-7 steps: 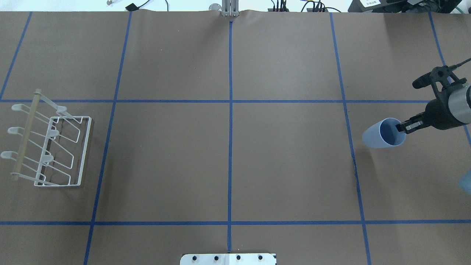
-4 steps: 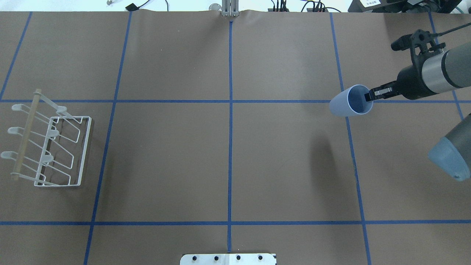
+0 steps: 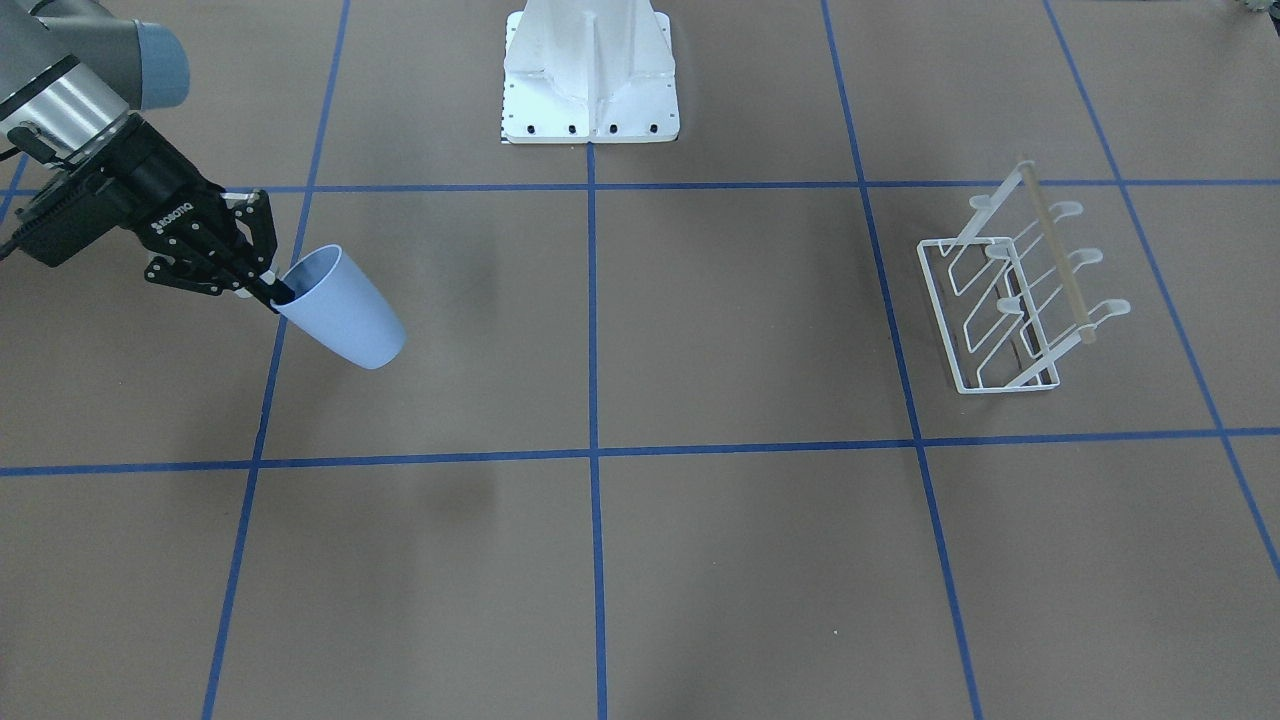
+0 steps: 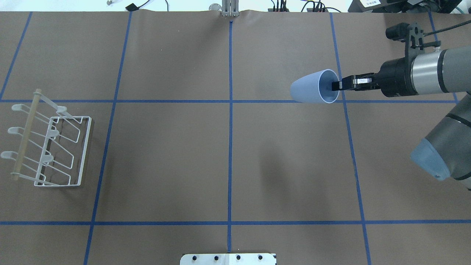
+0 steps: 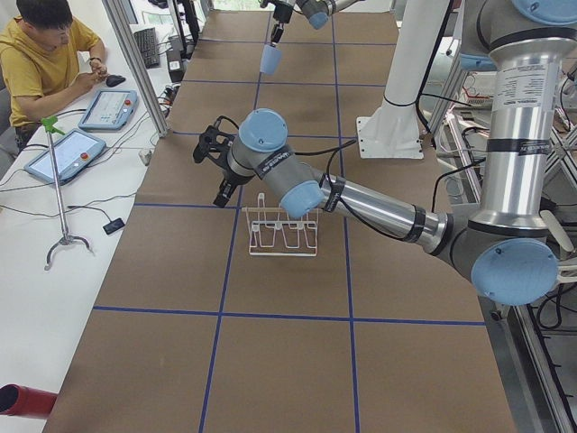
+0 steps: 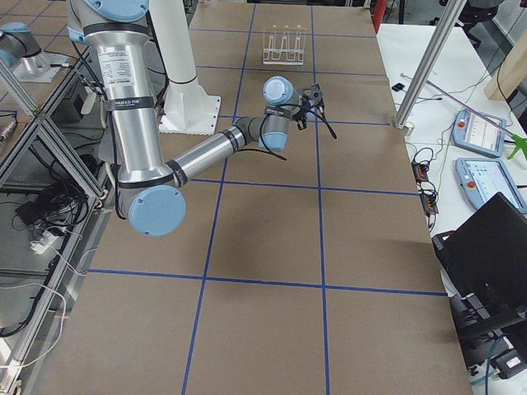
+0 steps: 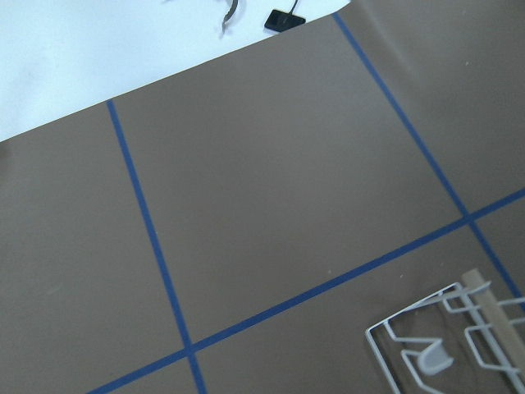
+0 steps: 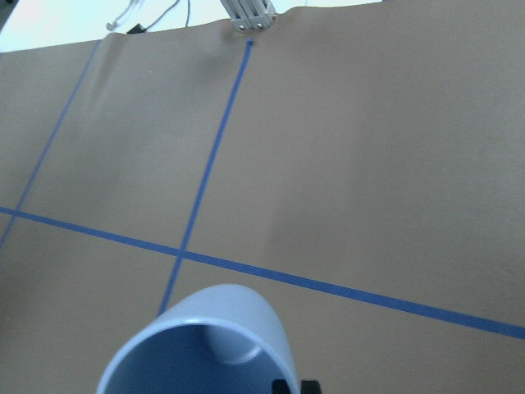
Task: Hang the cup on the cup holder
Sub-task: 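Grip the cup rim with the right gripper and lift it sideways, then carry the cup toward the left gripper while the left gripper approaches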
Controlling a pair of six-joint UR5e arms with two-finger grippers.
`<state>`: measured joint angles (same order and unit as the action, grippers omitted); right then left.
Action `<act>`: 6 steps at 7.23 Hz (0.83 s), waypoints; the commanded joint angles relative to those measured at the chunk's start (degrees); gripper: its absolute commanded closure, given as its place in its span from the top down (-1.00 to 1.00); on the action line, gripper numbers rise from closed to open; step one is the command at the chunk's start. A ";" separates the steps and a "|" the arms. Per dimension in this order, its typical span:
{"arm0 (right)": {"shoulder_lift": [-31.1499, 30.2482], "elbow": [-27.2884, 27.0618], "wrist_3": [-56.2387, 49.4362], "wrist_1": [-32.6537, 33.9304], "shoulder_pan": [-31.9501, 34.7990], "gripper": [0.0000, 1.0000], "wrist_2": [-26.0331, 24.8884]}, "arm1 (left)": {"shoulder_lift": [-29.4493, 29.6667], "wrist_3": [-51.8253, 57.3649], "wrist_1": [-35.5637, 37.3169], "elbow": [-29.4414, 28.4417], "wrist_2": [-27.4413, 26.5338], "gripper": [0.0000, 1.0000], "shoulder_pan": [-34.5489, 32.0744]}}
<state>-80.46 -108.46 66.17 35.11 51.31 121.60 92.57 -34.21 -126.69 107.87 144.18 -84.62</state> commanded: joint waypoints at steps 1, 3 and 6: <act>0.04 0.53 10.00 -15.18 -3.05 -1.00 -0.49 | 4.97 -25.62 -13.52 0.06 2.43 0.97 6.28; 0.04 0.53 13.18 -24.16 -7.51 -1.00 -5.99 | 9.89 -43.66 -23.04 0.15 1.90 0.96 12.70; 4.68 3.06 16.01 -38.21 -19.63 -1.00 -19.60 | 17.20 -68.45 -32.43 0.15 1.73 0.96 21.13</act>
<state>-77.57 -106.92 81.56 3.53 36.85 107.80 107.67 -92.68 -154.08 108.05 146.08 -66.90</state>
